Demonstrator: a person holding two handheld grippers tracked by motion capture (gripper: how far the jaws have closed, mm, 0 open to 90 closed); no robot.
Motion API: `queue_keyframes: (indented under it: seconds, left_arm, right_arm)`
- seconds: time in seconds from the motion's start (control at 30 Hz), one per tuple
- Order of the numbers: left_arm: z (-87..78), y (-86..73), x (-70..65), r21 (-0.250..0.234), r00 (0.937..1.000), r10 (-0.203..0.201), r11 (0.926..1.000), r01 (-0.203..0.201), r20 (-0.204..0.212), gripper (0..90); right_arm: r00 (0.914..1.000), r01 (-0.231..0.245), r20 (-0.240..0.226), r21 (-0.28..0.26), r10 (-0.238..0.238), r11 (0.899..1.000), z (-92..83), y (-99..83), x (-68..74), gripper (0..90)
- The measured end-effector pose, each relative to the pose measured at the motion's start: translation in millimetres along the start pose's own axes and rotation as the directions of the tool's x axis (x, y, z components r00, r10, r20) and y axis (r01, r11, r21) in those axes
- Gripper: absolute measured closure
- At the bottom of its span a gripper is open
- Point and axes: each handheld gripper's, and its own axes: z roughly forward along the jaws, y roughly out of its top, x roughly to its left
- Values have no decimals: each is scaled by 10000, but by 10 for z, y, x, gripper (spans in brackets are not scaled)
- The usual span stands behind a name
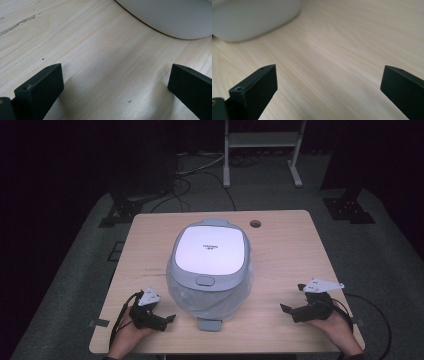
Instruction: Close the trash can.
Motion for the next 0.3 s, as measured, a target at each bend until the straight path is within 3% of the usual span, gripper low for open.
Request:
queue_keyframes:
  seconds: [0.17, 0.3]
  left_arm:
    - [0, 0, 0, 2, 10000, -1, 10000, 1, 1, 0]
    - [0, 0, 0, 1, 10000, -1, 10000, 1, 1, 0]
  right_arm:
    - [9998, -147, 174, 522, 138, 9985, 75, -136, -47, 0]
    - [9994, -212, 294, 596, 194, 9980, 88, -170, -82, 0]
